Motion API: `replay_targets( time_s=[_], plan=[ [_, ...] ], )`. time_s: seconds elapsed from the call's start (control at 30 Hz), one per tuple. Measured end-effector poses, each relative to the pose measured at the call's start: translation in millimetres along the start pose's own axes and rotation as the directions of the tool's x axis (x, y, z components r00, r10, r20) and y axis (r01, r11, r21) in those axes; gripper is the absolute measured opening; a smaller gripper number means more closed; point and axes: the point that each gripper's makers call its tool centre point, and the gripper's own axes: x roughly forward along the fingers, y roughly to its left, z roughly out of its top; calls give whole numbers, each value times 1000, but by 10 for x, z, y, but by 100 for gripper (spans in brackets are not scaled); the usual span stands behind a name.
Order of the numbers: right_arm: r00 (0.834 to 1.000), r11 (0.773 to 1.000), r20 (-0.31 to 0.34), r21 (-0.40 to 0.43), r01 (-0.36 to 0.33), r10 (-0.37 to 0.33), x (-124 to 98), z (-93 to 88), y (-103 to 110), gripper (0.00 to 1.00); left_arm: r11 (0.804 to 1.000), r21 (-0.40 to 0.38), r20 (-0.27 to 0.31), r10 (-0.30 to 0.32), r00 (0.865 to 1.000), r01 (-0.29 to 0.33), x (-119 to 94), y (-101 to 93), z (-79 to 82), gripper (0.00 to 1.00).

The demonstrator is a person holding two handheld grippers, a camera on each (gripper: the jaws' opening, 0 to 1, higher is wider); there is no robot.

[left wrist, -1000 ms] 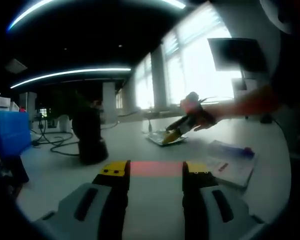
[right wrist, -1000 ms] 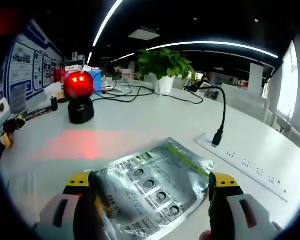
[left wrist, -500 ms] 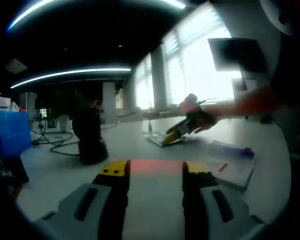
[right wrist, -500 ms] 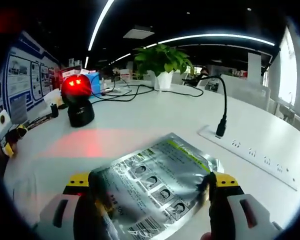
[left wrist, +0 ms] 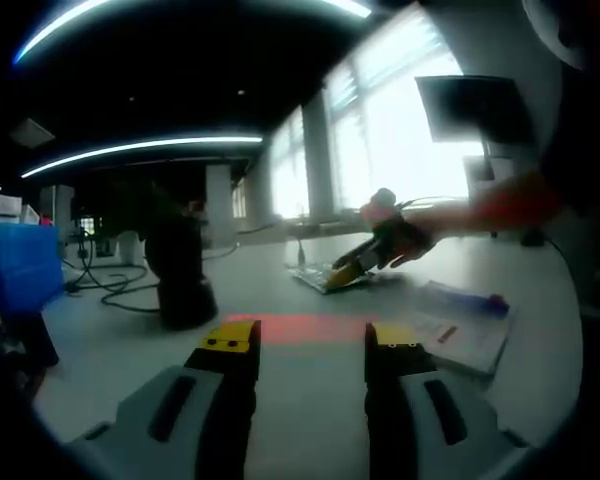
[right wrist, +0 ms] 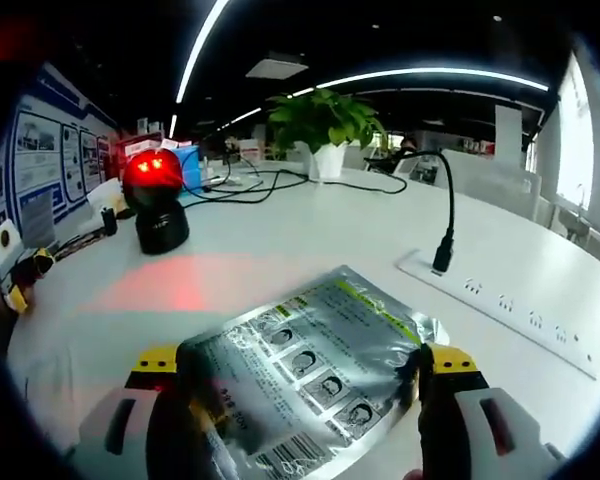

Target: Clip sheet goods on table flip sheet goods clip sheet goods scan sheet goods put sheet goods back to table

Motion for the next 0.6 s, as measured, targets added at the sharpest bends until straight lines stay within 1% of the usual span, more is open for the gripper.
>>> replay_targets(
  time_s=[0.17,0.27,0.3,0.43,0.6],
  plan=[
    [1000,1000,5,-1,6,-6,3,19,-14,89,1000,2,0,0,1000,0,-2,-2,1,34],
    [998,999,58,39,-1,-1,-26,79,-24,89,1000,4,0,1,1000,-1,-3,0,0,34],
    [998,999,64,45,-5,2,-45,86,-23,89,1000,3,0,1,1000,-1,-3,1,0,34],
    [998,1000,65,23,-1,0,-108,96,1,89,1000,5,-3,0,1000,1,1,-3,-7,34],
    [994,1000,110,7,8,-8,-292,197,51,89,1000,8,-4,-3,1000,3,5,-10,-7,34]
  ],
)
